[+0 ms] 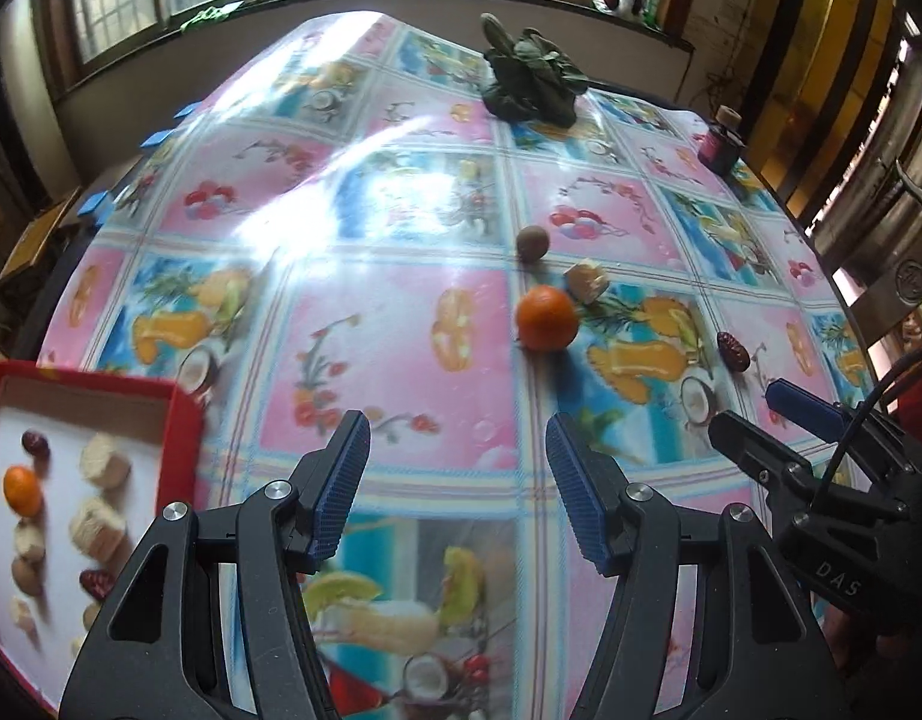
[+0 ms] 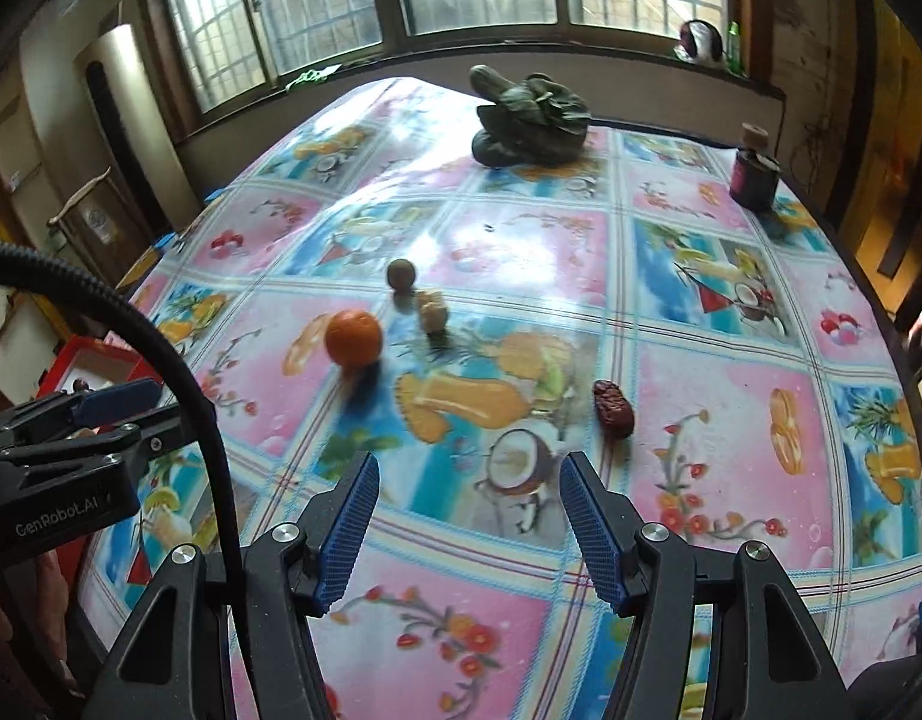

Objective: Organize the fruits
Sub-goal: 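Move both open tools back over the remaining fruits on the tablecloth, then grasp the orange with the left tool while the right tool grasps a rice cake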

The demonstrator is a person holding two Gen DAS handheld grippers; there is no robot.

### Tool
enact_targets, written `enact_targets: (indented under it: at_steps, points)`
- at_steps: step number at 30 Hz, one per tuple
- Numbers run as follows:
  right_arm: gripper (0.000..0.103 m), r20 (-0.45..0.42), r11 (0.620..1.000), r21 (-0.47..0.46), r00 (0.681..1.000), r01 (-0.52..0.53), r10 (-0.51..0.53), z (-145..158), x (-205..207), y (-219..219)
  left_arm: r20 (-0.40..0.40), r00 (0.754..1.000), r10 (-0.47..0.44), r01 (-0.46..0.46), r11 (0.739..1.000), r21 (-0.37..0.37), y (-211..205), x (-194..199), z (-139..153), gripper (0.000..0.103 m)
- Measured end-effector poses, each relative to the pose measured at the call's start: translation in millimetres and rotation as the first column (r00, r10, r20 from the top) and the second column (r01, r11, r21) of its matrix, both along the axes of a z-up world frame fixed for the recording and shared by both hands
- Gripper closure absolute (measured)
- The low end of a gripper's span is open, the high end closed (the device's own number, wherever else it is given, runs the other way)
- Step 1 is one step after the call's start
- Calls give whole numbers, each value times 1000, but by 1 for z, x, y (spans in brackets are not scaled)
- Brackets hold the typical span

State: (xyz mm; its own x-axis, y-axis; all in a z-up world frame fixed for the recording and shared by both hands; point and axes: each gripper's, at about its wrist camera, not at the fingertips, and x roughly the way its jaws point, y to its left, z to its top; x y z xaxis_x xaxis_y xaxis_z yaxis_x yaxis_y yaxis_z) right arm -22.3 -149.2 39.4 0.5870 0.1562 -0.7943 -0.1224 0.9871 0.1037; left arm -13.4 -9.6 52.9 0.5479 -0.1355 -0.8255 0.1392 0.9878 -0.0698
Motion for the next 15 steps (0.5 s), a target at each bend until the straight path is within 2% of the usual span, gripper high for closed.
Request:
enact_targets:
  at_steps: [8, 15]
  points:
    - [42, 10, 999, -4, 999, 49, -49, 1, 9, -20, -23, 993, -119, 120, 992, 42, -37, 35, -9, 42]
    - [42, 4, 997, 30, 998, 67, -68, 0, 19, -33, -45, 992, -121, 124, 991, 54, -43, 60, -27, 42]
